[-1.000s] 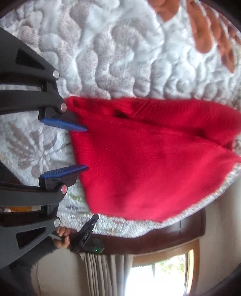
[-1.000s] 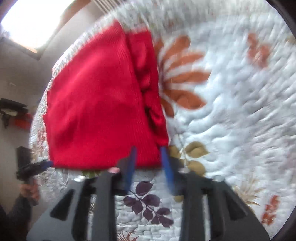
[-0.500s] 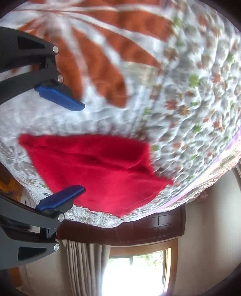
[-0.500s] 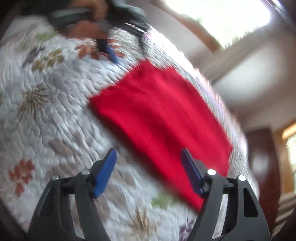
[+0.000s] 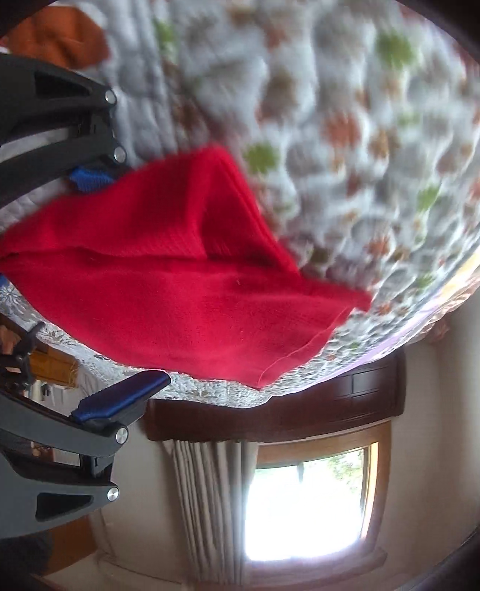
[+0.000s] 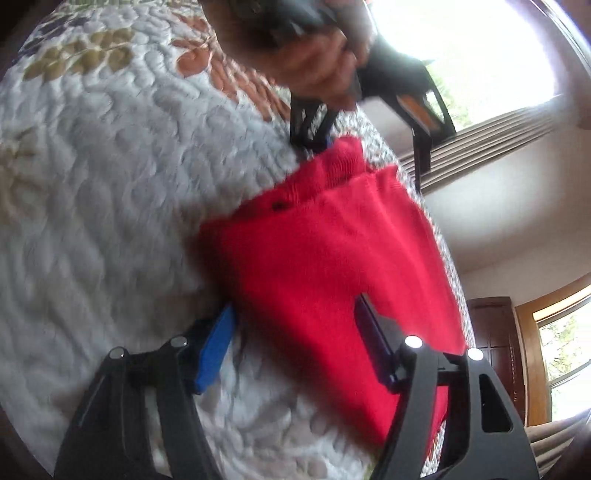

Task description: Fold small clothes

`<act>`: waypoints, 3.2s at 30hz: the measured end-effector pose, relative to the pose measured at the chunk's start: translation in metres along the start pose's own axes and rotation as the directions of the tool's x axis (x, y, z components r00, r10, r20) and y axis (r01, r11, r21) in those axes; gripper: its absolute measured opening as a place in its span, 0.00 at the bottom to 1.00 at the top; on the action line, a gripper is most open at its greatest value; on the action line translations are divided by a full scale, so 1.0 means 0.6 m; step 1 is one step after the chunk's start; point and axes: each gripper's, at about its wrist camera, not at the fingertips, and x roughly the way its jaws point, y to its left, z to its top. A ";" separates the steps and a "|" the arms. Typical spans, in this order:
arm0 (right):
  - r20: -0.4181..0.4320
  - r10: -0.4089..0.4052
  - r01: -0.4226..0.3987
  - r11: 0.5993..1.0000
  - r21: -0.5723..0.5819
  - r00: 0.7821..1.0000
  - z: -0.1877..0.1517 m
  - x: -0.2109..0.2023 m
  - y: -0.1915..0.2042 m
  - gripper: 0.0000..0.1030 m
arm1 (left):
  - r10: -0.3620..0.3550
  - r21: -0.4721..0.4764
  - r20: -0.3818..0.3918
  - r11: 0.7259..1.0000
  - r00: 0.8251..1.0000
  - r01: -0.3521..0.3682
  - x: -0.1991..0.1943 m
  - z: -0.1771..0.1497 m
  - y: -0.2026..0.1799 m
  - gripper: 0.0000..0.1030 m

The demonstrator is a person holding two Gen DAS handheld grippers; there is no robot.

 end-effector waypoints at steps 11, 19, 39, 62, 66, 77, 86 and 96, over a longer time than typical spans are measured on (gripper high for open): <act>0.015 0.092 -0.094 0.988 0.121 0.996 0.059 0.043 -0.025 0.25 | 0.046 -0.179 -0.019 0.983 0.999 -0.049 -0.016 0.015 0.058 0.23; 0.017 0.188 -0.185 0.941 0.283 0.982 0.074 0.038 -0.105 0.11 | 0.127 -0.170 -0.043 0.976 0.991 -0.132 -0.015 0.024 0.014 0.18; 0.074 0.158 -0.174 0.861 0.478 0.985 0.048 -0.070 -0.274 0.09 | 0.222 -0.055 -0.039 0.973 0.974 -0.224 -0.007 0.046 -0.214 0.16; 0.091 0.112 -0.144 0.750 0.645 0.990 -0.044 -0.152 -0.446 0.09 | 0.312 0.043 -0.035 0.950 0.949 -0.311 0.069 0.058 -0.435 0.15; 0.089 0.125 -0.153 0.723 0.674 0.988 -0.072 -0.152 -0.463 0.08 | 0.352 0.052 -0.038 0.935 0.935 -0.350 0.100 0.057 -0.459 0.15; 0.109 0.197 -0.211 0.628 0.749 0.974 -0.154 -0.125 -0.492 0.08 | 0.497 0.049 -0.035 0.867 0.867 -0.496 0.182 0.057 -0.487 0.15; 0.121 0.257 -0.244 0.525 0.815 0.959 -0.237 -0.089 -0.517 0.08 | 0.611 0.075 -0.020 0.790 0.792 -0.608 0.265 0.054 -0.500 0.15; 0.119 0.305 -0.251 0.441 0.862 0.945 -0.328 -0.054 -0.523 0.07 | 0.725 0.125 -0.011 0.684 0.688 -0.719 0.374 0.043 -0.500 0.15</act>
